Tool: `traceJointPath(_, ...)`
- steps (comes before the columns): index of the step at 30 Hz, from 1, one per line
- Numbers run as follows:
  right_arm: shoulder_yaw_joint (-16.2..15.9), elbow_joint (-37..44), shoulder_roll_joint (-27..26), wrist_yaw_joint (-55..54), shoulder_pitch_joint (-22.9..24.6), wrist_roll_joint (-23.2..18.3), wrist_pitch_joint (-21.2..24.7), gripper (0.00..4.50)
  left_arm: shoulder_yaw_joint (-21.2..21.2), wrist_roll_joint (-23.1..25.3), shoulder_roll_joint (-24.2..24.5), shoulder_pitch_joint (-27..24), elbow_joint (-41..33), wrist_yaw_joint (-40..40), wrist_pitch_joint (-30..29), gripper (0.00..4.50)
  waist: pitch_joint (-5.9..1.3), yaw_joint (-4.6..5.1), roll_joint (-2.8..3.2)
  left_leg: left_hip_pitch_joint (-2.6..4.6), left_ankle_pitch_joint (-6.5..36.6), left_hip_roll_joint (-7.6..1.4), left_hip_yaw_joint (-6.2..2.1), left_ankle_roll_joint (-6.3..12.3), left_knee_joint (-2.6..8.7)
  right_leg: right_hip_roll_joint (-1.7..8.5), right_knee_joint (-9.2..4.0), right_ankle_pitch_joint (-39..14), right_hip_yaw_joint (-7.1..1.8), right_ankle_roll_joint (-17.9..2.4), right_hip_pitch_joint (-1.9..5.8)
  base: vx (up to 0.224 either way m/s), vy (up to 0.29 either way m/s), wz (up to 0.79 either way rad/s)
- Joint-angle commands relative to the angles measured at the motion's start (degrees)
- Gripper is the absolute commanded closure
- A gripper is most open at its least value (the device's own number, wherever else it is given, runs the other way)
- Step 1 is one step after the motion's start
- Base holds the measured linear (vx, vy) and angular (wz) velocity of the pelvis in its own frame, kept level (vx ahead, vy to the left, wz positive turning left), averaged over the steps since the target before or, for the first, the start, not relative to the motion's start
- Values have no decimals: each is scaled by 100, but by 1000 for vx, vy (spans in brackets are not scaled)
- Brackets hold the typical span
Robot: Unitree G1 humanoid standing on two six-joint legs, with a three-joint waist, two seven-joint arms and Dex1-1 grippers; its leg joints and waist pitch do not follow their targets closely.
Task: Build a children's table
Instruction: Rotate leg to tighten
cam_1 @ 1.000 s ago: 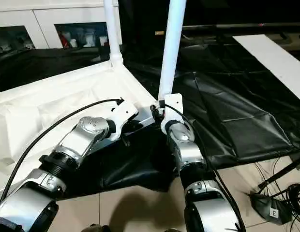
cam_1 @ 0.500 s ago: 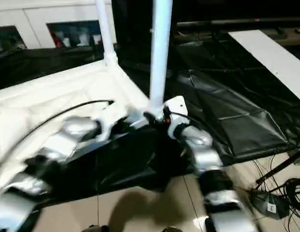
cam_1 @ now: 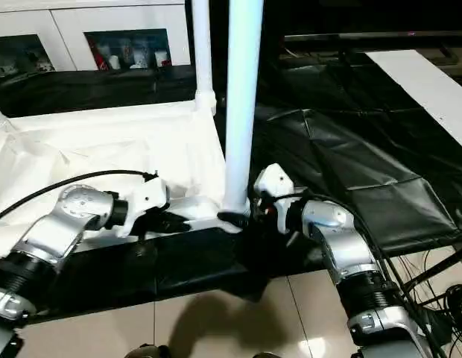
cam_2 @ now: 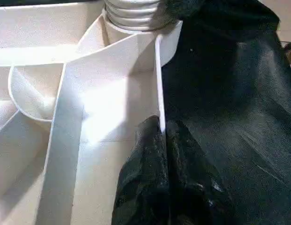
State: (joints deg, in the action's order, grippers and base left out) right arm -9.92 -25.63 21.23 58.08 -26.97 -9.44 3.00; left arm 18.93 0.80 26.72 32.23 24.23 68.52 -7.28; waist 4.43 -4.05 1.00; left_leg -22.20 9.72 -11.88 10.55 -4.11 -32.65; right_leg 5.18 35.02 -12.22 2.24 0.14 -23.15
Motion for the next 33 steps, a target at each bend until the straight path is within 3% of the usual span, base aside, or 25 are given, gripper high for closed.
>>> traceJointPath(1,-46,-32,46,111,-128,30,-62,59,198,122,102,-76,-23,161,-17,450,-348,-2,-49,104,541,-100,14,538,307,196,-286,369,-162,-1561,281,0,0,0)
traceJointPath(6,-152,-9,114,276,-111,111,-40,59,190,102,110,-97,-20,179,1,450,-351,-15,-60,96,428,-91,20,633,285,193,-263,591,-156,-1609,292,0,0,0)
traceJointPath(17,-176,-160,58,281,-152,216,-127,59,182,118,130,-96,-6,154,-6,450,-347,-30,-82,99,436,-91,20,628,278,194,-256,529,-157,-1629,295,0,0,0)
traceJointPath(18,-176,-174,56,284,-152,201,-124,86,176,117,135,-96,-6,148,-8,450,-351,-34,-88,101,437,-95,19,628,278,196,-255,514,-157,-1629,297,0,0,0)
traceJointPath(22,-165,-241,29,262,-156,186,-140,99,167,112,138,-111,-23,136,-20,450,-357,-45,-88,107,414,-95,19,620,271,195,-245,541,-158,-1642,295,0,0,0)
traceJointPath(23,-165,-243,28,261,-156,185,-141,125,167,112,139,-112,-23,136,-19,450,-358,-48,-91,104,404,-94,21,623,268,196,-242,555,-158,-1648,296,0,0,0)
traceJointPath(28,-88,-286,-49,228,-174,121,-135,161,166,113,147,-134,-24,128,-12,450,-367,-57,-84,102,435,-96,18,598,266,199,-238,516,-157,-1646,298,0,0,0)
traceJointPath(33,-67,-311,-60,224,-181,109,-140,176,168,108,156,-159,-41,134,-23,450,-384,-60,-86,99,400,-89,17,587,254,195,-223,604,-157,-1656,310,0,0,0)
